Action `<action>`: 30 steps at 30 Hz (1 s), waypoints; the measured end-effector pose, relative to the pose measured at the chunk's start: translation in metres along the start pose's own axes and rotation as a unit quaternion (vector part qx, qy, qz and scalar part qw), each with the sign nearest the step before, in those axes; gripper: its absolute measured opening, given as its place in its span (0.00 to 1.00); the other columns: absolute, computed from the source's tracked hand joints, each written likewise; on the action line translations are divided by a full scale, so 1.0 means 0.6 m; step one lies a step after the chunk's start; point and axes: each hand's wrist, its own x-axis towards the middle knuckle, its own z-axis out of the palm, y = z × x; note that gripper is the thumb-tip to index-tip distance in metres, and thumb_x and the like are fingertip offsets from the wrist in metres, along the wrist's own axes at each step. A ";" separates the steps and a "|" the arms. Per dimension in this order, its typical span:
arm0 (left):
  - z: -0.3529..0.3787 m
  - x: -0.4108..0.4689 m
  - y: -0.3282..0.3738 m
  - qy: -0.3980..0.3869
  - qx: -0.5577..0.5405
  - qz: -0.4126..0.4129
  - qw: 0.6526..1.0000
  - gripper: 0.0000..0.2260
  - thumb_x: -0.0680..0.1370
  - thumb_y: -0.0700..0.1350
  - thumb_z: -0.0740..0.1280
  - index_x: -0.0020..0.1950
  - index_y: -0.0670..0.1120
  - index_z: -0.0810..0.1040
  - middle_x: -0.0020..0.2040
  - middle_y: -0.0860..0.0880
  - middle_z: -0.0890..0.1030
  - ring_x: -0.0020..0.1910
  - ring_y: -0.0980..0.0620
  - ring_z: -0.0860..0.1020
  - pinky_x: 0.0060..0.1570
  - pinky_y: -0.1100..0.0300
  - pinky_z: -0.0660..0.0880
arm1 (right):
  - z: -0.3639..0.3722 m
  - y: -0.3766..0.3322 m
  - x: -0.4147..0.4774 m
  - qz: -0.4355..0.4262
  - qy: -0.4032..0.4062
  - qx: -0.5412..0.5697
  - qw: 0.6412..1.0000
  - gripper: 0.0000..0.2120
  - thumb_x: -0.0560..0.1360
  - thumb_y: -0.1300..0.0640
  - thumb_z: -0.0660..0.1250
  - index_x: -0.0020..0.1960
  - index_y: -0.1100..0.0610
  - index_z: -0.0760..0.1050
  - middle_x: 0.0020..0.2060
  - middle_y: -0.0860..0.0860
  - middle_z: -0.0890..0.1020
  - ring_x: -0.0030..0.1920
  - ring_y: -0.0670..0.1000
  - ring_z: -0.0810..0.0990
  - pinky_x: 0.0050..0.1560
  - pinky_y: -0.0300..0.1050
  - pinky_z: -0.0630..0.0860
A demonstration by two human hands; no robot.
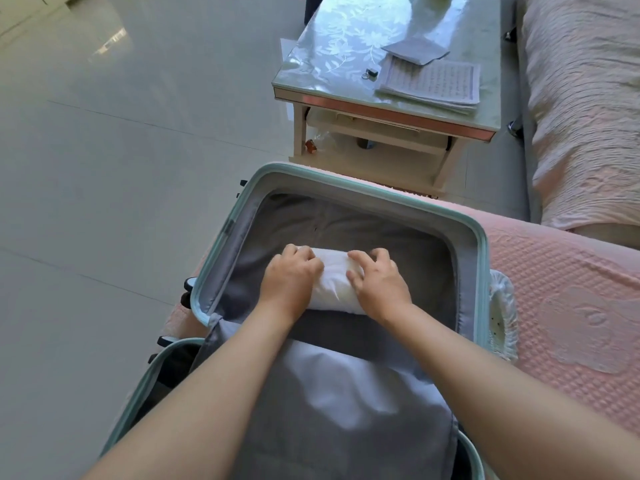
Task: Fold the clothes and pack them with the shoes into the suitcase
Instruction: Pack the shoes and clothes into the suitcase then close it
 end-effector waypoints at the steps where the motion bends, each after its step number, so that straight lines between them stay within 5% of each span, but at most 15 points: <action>1: 0.005 -0.001 0.004 -0.017 -0.014 -0.006 1.000 0.10 0.65 0.38 0.75 0.43 0.49 0.82 0.46 0.49 0.80 0.45 0.43 0.78 0.35 0.53 0.75 | 0.007 -0.003 0.001 0.029 -0.016 0.033 0.999 0.20 0.83 0.46 0.57 0.75 0.45 0.67 0.69 0.55 0.66 0.66 0.60 0.71 0.64 0.52 0.71; 3: 0.013 -0.003 0.007 -0.039 -0.048 -0.022 0.998 0.08 0.74 0.44 0.69 0.52 0.49 0.81 0.54 0.50 0.79 0.56 0.44 0.76 0.45 0.52 0.74 | 0.017 -0.008 0.000 0.070 -0.036 0.092 0.993 0.21 0.84 0.47 0.56 0.76 0.47 0.67 0.68 0.57 0.67 0.65 0.61 0.73 0.66 0.49 0.69; 6: 0.004 -0.013 -0.002 -0.092 0.026 -0.040 0.995 0.17 0.79 0.51 0.59 0.68 0.55 0.71 0.62 0.50 0.73 0.61 0.45 0.70 0.53 0.50 0.68 | 0.034 -0.025 -0.018 0.056 -0.058 0.111 0.990 0.21 0.82 0.47 0.59 0.74 0.49 0.70 0.65 0.56 0.69 0.63 0.59 0.76 0.64 0.47 0.70; 10: -0.007 -0.056 -0.047 -0.174 0.067 -0.088 0.978 0.17 0.79 0.53 0.57 0.68 0.55 0.71 0.64 0.48 0.69 0.63 0.44 0.66 0.55 0.49 0.69 | 0.072 -0.066 -0.066 0.012 -0.130 0.119 0.984 0.22 0.81 0.46 0.62 0.74 0.51 0.69 0.64 0.56 0.69 0.63 0.59 0.76 0.66 0.46 0.69; 14: -0.006 -0.089 -0.073 -0.172 0.095 -0.071 0.978 0.18 0.81 0.51 0.60 0.71 0.56 0.71 0.70 0.47 0.70 0.64 0.43 0.70 0.61 0.49 0.67 | 0.088 -0.086 -0.083 0.015 -0.114 0.146 0.983 0.22 0.83 0.48 0.60 0.75 0.52 0.67 0.65 0.56 0.67 0.63 0.59 0.75 0.65 0.46 0.69; 18: -0.024 -0.100 -0.070 -0.125 0.082 -0.083 0.985 0.13 0.71 0.42 0.71 0.55 0.51 0.80 0.57 0.46 0.78 0.50 0.42 0.76 0.43 0.49 0.73 | 0.091 -0.100 -0.092 0.050 -0.097 0.206 0.972 0.21 0.83 0.51 0.59 0.75 0.52 0.65 0.70 0.54 0.64 0.65 0.56 0.73 0.65 0.43 0.65; 21: -0.018 -0.115 -0.089 -0.128 0.026 -0.136 0.982 0.16 0.79 0.45 0.61 0.67 0.51 0.74 0.66 0.46 0.72 0.62 0.43 0.70 0.58 0.51 0.68 | 0.094 -0.109 -0.093 0.029 -0.151 0.223 0.963 0.25 0.84 0.51 0.57 0.80 0.52 0.59 0.78 0.53 0.56 0.75 0.53 0.63 0.70 0.39 0.57; 24: -0.021 -0.129 -0.097 -0.141 0.026 -0.100 0.985 0.22 0.82 0.50 0.53 0.77 0.48 0.65 0.78 0.45 0.62 0.76 0.45 0.59 0.74 0.51 0.53 | 0.090 -0.107 -0.088 0.015 -0.207 0.186 0.960 0.28 0.84 0.49 0.54 0.82 0.48 0.51 0.82 0.51 0.46 0.80 0.52 0.52 0.77 0.45 0.51; 27: -0.025 -0.140 -0.092 -0.181 -0.017 -0.069 0.981 0.25 0.83 0.51 0.47 0.81 0.49 0.55 0.81 0.46 0.51 0.80 0.47 0.49 0.77 0.52 0.46 | 0.085 -0.112 -0.097 0.020 -0.183 0.120 0.976 0.28 0.84 0.44 0.52 0.82 0.45 0.50 0.82 0.51 0.45 0.80 0.56 0.50 0.78 0.56 0.52; 30: -0.028 -0.139 -0.091 -0.232 -0.012 -0.068 0.970 0.25 0.84 0.50 0.48 0.81 0.52 0.50 0.82 0.47 0.46 0.80 0.48 0.44 0.76 0.53 0.43 | 0.090 -0.123 -0.112 0.006 -0.194 0.122 0.973 0.31 0.84 0.44 0.54 0.82 0.49 0.47 0.82 0.50 0.41 0.81 0.55 0.50 0.78 0.53 0.52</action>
